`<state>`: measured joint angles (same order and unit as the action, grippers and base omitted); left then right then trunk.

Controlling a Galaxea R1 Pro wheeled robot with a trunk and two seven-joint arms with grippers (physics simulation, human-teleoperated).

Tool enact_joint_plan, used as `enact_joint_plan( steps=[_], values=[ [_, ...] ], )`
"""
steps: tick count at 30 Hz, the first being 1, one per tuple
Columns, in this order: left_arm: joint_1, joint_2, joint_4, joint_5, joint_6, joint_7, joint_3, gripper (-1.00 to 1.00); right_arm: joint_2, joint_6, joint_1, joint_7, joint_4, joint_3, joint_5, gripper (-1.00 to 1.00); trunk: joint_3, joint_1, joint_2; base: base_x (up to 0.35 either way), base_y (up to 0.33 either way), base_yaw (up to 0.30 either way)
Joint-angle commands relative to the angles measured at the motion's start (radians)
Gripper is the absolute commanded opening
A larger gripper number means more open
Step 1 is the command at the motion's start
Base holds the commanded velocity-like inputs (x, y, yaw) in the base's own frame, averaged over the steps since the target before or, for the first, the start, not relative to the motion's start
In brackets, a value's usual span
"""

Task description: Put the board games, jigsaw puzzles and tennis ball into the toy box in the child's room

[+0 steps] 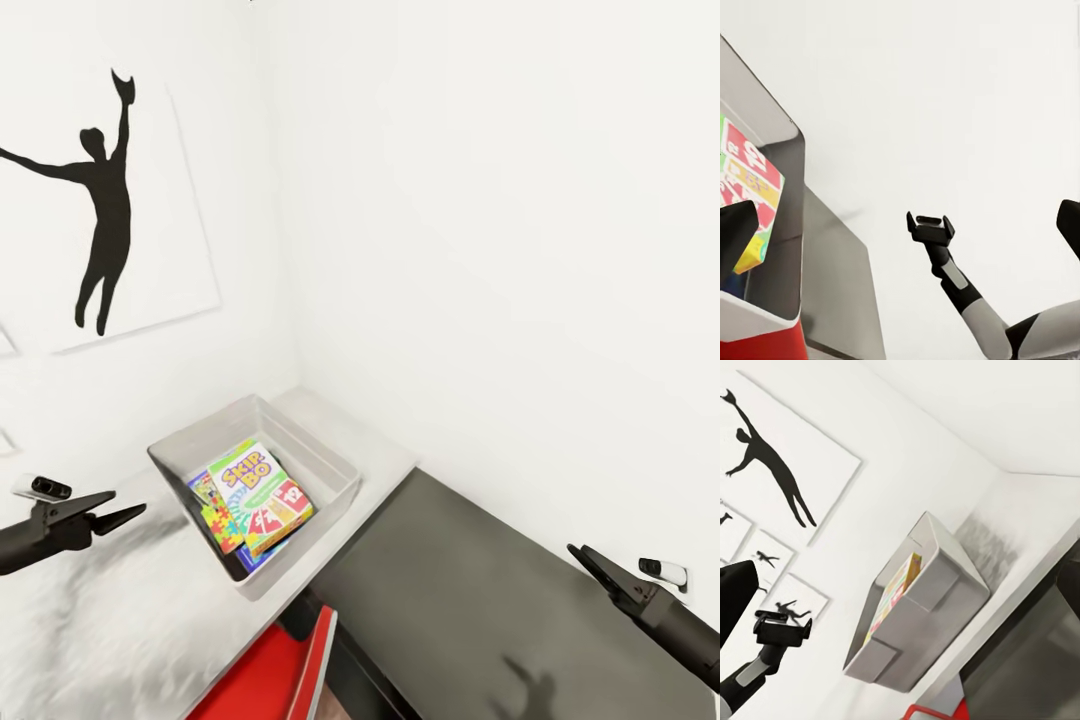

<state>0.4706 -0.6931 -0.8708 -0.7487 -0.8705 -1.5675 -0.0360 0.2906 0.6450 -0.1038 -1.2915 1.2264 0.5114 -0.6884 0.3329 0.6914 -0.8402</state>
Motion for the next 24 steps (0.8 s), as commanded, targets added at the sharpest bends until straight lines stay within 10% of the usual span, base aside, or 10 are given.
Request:
enact_joint_plan(
  steps=[1, 24],
  values=[
    [-0.001, -0.001, 0.001, -0.001, -0.01, -0.003, -0.001, 1.0, 0.0, 0.008, -0.001, -0.001, 0.0, 0.0, -0.004, 1.0, 0.0, 0.0, -0.001, 0.0, 0.005, 0.083],
    [-0.014, -0.004, 0.009, -0.004, 0.02, -0.003, -0.024, 1.0, -0.001, 0.009, -0.001, 0.0, 0.001, 0.0, -0.003, 1.0, -0.016, 0.0, -0.001, -0.051, 0.041, 0.05]
  ],
)
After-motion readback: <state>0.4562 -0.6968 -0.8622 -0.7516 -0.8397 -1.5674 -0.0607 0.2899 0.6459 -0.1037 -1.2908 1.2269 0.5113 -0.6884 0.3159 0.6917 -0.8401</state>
